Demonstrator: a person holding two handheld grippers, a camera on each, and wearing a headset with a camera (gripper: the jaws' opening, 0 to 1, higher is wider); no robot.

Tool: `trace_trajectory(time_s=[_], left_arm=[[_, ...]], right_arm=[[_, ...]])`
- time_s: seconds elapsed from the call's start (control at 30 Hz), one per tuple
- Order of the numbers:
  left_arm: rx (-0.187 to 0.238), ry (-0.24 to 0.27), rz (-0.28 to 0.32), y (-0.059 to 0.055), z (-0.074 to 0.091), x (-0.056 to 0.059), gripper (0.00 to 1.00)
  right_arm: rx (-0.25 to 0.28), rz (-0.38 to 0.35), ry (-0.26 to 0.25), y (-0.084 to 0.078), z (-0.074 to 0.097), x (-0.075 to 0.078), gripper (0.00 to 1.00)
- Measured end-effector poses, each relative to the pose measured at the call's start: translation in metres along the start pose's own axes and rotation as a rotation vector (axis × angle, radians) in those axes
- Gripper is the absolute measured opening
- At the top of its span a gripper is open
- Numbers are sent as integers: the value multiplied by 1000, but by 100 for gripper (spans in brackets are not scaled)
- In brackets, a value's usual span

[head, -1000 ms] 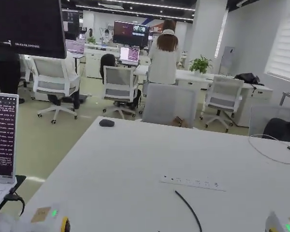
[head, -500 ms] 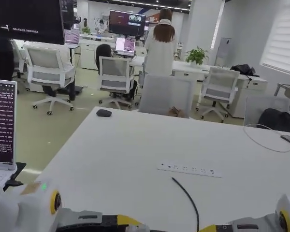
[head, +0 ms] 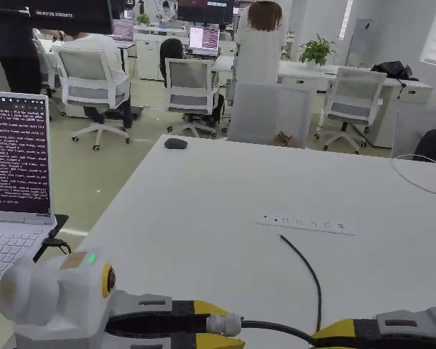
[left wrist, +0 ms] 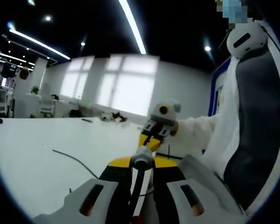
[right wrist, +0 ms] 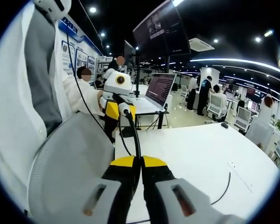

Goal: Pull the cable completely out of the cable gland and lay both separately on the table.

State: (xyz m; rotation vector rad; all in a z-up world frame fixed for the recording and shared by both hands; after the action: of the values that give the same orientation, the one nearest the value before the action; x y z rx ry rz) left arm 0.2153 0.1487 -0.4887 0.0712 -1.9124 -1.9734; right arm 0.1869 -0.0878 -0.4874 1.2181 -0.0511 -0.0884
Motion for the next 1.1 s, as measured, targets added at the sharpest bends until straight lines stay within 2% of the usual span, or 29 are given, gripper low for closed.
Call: trace_trajectory(time_s=[0.3,0.37,0.43,0.5,0.6,0.7,0.8,1.1], left_arm=[[-25,18,-17,0,-4,-6,16],[-24,36,-17,0,-4,-7,16],[-19,52,-11,1,-4,-6,16],[-16,61,-12,2,-3,-5,16],[-34,67,-23,-1,-4,-3,16],[-52,58,-26,-4,-7,2,16],[-77,48,-45,-6,-9,7,16],[-77,44,-56,-5,-12,11,16]], right_arm=[[-6,-29,12,-6,-1,3,4],[-4,-41,1,-6,-2,6,7],[-6,-44,1,-3,-4,6,13],[-4,-16,13,3,-6,6,14],[15,16,38,15,-11,6,15],[20,36,43,25,-18,7,18],[25,61,70,33,-27,4,19],[42,77,109,36,-41,-1,15]])
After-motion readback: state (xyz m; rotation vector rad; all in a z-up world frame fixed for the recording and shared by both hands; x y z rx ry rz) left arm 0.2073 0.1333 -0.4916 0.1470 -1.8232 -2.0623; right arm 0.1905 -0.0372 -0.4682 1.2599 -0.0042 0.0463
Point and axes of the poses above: the centre of the closed fingertips' face, and the gripper's own axes: z roughly backward along the fingers, x roughly to its right, y roughly out of its top, the point moved 9 cm from there along z, roughly backward along the fingers, and after that the axes turned 13 degrees about y, right-handed, at the moved point
